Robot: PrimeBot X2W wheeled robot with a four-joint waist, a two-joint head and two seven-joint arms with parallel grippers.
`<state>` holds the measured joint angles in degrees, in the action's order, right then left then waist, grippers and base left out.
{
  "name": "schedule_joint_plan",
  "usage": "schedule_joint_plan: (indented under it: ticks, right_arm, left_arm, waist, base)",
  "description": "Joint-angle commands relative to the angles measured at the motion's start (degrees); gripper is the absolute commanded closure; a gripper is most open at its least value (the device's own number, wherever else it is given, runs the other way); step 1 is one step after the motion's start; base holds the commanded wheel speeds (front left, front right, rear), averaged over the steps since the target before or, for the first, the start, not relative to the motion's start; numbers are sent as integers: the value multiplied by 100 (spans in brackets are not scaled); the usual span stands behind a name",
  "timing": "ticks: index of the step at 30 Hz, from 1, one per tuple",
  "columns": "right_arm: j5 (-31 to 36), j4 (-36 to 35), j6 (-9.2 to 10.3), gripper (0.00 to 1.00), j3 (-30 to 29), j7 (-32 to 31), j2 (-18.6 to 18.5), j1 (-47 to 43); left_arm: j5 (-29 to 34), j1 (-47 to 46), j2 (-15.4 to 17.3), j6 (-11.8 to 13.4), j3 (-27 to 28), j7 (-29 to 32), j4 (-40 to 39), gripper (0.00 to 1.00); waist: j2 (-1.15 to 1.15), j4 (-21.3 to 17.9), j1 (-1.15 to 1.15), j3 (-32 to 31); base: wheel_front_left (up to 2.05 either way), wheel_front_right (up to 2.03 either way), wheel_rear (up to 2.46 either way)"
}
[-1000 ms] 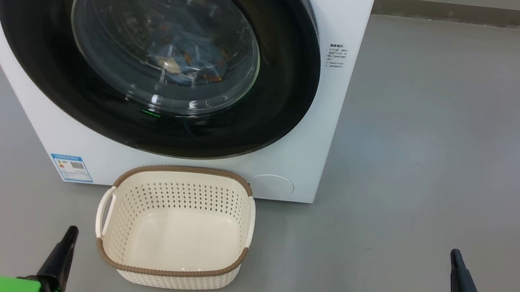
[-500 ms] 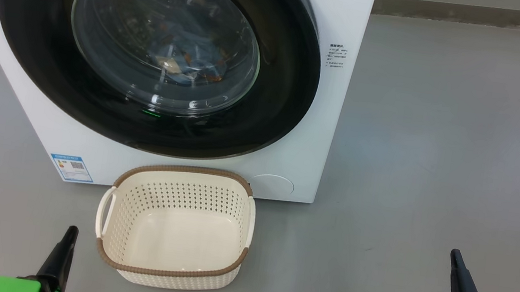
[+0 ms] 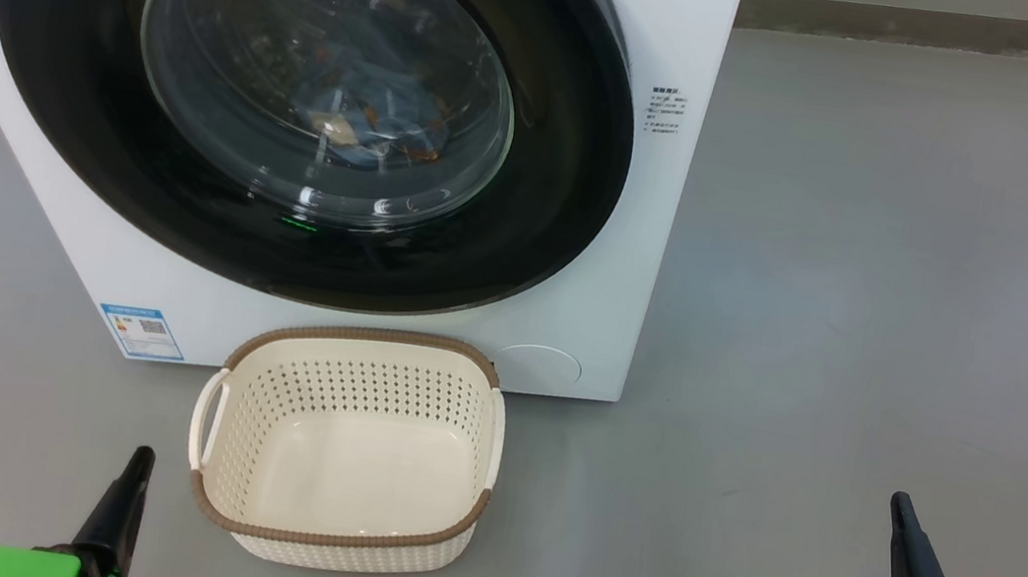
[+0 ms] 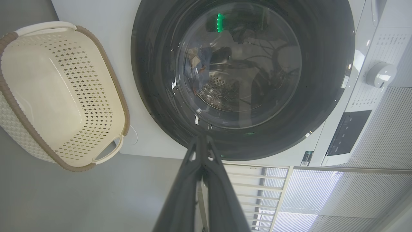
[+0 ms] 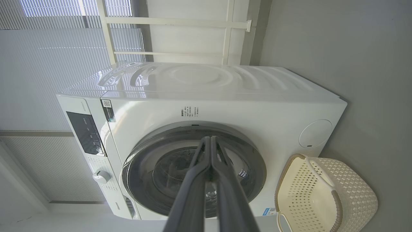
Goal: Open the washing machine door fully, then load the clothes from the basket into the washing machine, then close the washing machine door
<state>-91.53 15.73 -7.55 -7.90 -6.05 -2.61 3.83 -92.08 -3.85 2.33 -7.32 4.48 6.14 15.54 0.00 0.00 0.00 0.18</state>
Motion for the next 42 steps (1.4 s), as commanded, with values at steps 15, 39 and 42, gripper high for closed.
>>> schedule_joint_plan:
  ticks: [15,39,42]
  right_arm:
    - [-64,-170,6,100,139,-43,-27,236]
    - [-64,-170,6,100,139,-43,-27,236]
    - [-64,-170,6,100,139,-43,-27,236]
  left_arm:
    - [-7,-233,58,-17,206,36,-151,100]
    - [-5,-233,57,-17,208,38,-151,100]
    - [-5,-234,57,-17,208,38,-151,100]
  waist:
    - [0,0,0,0]
    - [0,0,0,0]
    - [0,0,0,0]
  base:
    - [0,0,0]
    - [0,0,0]
    - [0,0,0]
